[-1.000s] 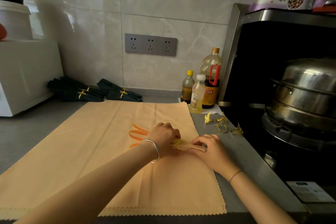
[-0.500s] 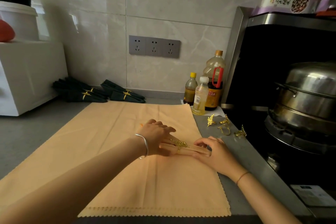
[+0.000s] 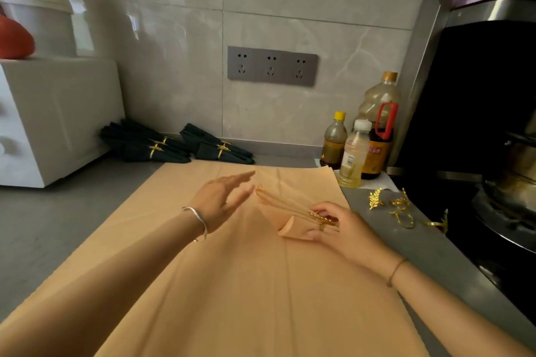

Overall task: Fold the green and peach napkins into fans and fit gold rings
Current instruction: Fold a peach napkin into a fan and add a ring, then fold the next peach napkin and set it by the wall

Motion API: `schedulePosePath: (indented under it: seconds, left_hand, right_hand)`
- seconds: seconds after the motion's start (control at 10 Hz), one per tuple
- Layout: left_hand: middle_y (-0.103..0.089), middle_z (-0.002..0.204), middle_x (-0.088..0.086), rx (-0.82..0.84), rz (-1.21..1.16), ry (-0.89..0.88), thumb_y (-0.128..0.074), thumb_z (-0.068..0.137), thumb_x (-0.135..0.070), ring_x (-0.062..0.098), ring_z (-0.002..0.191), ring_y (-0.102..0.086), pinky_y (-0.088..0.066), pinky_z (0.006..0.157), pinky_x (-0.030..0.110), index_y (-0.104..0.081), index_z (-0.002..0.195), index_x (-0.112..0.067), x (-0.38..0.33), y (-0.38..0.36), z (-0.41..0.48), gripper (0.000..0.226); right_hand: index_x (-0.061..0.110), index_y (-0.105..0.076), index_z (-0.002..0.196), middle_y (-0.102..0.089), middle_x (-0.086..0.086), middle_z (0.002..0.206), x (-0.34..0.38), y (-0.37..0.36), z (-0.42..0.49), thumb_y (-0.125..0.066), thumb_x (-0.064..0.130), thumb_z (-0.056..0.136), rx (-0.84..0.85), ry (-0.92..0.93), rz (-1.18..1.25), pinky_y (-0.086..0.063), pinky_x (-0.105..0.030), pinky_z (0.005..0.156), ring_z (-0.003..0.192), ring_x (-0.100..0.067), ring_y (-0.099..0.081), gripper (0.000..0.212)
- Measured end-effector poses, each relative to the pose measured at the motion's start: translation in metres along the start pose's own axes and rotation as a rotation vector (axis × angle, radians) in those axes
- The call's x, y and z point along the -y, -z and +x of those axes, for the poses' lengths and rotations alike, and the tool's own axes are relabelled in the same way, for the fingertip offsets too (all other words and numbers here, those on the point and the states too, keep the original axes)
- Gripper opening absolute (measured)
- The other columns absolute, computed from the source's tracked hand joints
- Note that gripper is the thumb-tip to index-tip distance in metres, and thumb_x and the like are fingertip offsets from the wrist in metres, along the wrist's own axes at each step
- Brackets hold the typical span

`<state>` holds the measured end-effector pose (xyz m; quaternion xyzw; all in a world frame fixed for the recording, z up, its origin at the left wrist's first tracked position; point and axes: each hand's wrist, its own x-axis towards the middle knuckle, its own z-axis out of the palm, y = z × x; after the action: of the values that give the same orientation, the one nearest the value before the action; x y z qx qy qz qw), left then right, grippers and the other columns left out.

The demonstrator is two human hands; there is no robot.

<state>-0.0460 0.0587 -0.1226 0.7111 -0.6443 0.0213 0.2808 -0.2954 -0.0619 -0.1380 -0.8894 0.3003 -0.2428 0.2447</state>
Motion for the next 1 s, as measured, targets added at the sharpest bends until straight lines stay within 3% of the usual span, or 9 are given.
schedulePosePath:
  seconds: [0.1, 0.2, 0.3, 0.4, 0.5, 0.7, 0.9, 1.0]
  left_hand:
    - [-0.036, 0.15, -0.002, -0.02, -0.002, 0.184, -0.015, 0.086, -0.073, 0.018, 0.137, -0.035, -0.03, 0.11, 0.036, -0.024, 0.149, -0.028, 0.037, -0.008, 0.025, 0.078]
    - [-0.013, 0.159, -0.004, 0.174, 0.188, 0.305, -0.025, 0.095, -0.057, 0.019, 0.145, -0.014, -0.014, 0.118, 0.036, -0.01, 0.152, -0.027, 0.066, -0.019, 0.053, 0.065]
    - [-0.006, 0.16, -0.006, 0.242, 0.24, 0.385, -0.026, 0.097, -0.055, 0.019, 0.146, -0.006, -0.006, 0.118, 0.037, -0.009, 0.152, -0.029, 0.088, -0.032, 0.077, 0.063]
    - [-0.007, 0.159, -0.007, 0.269, 0.303, 0.39, -0.023, 0.097, -0.058, 0.018, 0.146, -0.005, -0.004, 0.117, 0.037, -0.013, 0.151, -0.031, 0.1, -0.045, 0.09, 0.062]
    - [0.0, 0.16, -0.008, 0.302, 0.344, 0.389, -0.019, 0.095, -0.061, 0.018, 0.147, 0.0, -0.002, 0.118, 0.039, -0.007, 0.151, -0.033, 0.104, -0.05, 0.092, 0.063]
    - [0.004, 0.159, -0.01, 0.291, 0.362, 0.388, -0.016, 0.094, -0.063, 0.016, 0.147, 0.004, 0.001, 0.118, 0.039, -0.002, 0.151, -0.035, 0.106, -0.052, 0.092, 0.065]
    - [0.006, 0.159, -0.01, 0.295, 0.36, 0.386, -0.015, 0.094, -0.063, 0.016, 0.147, 0.006, 0.002, 0.119, 0.039, 0.0, 0.151, -0.036, 0.108, -0.053, 0.092, 0.065]
    - [0.006, 0.159, -0.01, 0.296, 0.358, 0.392, -0.015, 0.094, -0.063, 0.016, 0.147, 0.006, 0.002, 0.118, 0.039, 0.0, 0.151, -0.035, 0.107, -0.052, 0.092, 0.065]
  right_hand:
    - [0.027, -0.057, 0.114, -0.057, 0.021, 0.101, 0.0, 0.008, 0.04, -0.078, 0.028, 0.075, 0.015, -0.016, 0.056, -0.039, -0.002, 0.075, 0.094, 0.007, -0.055, 0.044]
    - [0.022, -0.059, 0.112, -0.062, 0.012, 0.103, -0.006, 0.012, 0.096, -0.077, 0.024, 0.076, -0.02, -0.02, 0.12, -0.042, -0.005, 0.076, 0.095, 0.003, -0.057, 0.041]
    - [0.016, -0.062, 0.105, -0.065, 0.001, 0.102, -0.019, 0.006, 0.156, -0.077, 0.019, 0.076, -0.121, -0.044, 0.182, -0.047, -0.021, 0.084, 0.097, -0.014, -0.062, 0.033]
    - [0.017, -0.06, 0.1, -0.064, -0.001, 0.098, -0.039, -0.007, 0.207, -0.078, 0.015, 0.075, -0.19, -0.063, 0.182, -0.05, -0.032, 0.085, 0.095, -0.022, -0.063, 0.03]
    - [0.014, -0.064, 0.102, -0.064, -0.001, 0.096, -0.055, -0.02, 0.249, -0.077, 0.017, 0.076, -0.211, -0.094, 0.117, -0.051, -0.034, 0.083, 0.094, -0.023, -0.063, 0.029]
    - [0.009, -0.065, 0.114, -0.063, -0.001, 0.104, -0.072, -0.06, 0.298, -0.074, 0.016, 0.08, -0.198, -0.172, 0.13, -0.041, -0.024, 0.083, 0.096, -0.013, -0.054, 0.036]
    - [0.012, -0.064, 0.104, -0.065, -0.003, 0.102, -0.075, -0.082, 0.318, -0.076, 0.016, 0.078, -0.279, -0.22, 0.231, -0.05, -0.033, 0.087, 0.101, -0.022, -0.06, 0.03]
    - [0.016, -0.059, 0.112, -0.059, -0.002, 0.115, -0.064, -0.089, 0.308, -0.072, 0.02, 0.079, -0.347, -0.197, 0.0, -0.046, -0.036, 0.093, 0.108, -0.023, -0.056, 0.036]
